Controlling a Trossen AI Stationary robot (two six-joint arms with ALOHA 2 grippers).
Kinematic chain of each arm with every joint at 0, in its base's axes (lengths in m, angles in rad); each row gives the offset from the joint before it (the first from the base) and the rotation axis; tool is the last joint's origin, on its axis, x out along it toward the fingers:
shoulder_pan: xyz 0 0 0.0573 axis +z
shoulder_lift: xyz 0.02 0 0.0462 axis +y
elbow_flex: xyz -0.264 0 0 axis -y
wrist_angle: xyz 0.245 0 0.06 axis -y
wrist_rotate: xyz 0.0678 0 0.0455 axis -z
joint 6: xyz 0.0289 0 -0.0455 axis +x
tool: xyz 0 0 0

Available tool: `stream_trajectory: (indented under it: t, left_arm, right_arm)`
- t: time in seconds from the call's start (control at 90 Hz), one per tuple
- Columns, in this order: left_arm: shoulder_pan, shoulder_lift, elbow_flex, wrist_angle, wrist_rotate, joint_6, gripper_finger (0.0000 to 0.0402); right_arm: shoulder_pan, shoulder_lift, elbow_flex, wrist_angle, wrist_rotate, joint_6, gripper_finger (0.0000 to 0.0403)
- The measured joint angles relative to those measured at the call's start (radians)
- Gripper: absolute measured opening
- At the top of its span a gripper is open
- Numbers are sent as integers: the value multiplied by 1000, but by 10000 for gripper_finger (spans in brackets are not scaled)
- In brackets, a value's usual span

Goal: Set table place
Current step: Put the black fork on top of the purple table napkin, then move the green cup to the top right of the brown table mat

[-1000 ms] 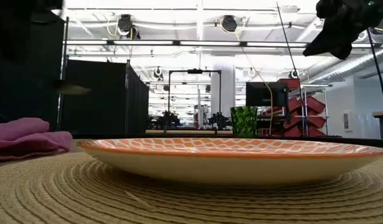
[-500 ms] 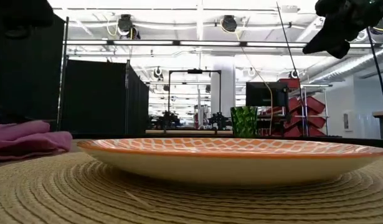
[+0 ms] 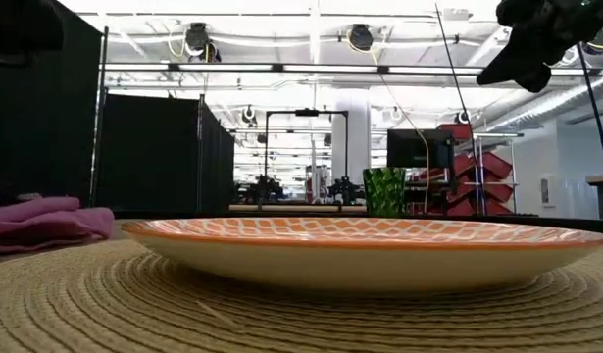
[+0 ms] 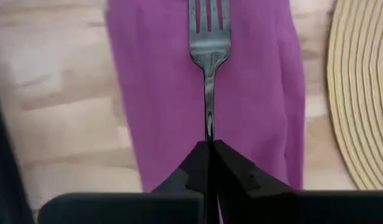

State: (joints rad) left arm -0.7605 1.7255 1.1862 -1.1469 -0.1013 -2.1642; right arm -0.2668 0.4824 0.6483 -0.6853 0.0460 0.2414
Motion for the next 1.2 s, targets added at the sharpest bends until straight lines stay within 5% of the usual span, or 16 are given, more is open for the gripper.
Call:
stream_trajectory:
  t: [0.211, 0.589, 0.667, 0.833, 0.922, 1.078, 1.2]
  left_arm:
    - [2, 23, 0, 43, 7, 25, 12]
    - [3, 11, 0, 54, 3, 38, 116]
    - [4, -23, 0, 22, -126, 59, 125]
    - [19, -121, 1, -22, -658, 204, 127]
    - [59, -152, 1, -54, -862, 285, 127]
    - [178, -169, -13, -63, -1013, 504, 127]
    - [284, -219, -72, -8, -1014, 728, 127]
  right_arm:
    - [0, 0, 0, 2, 4, 8, 0]
    - [0, 0, 0, 3, 5, 8, 0]
    - [0, 0, 0, 5, 4, 26, 0]
    - [0, 96, 0, 35, 5, 69, 13]
    - [-5, 199, 0, 141, 5, 39, 36]
    - [-68, 406, 8, 432, 26, -36, 88]
    - [-197, 563, 123, 335, 111, -49, 129]
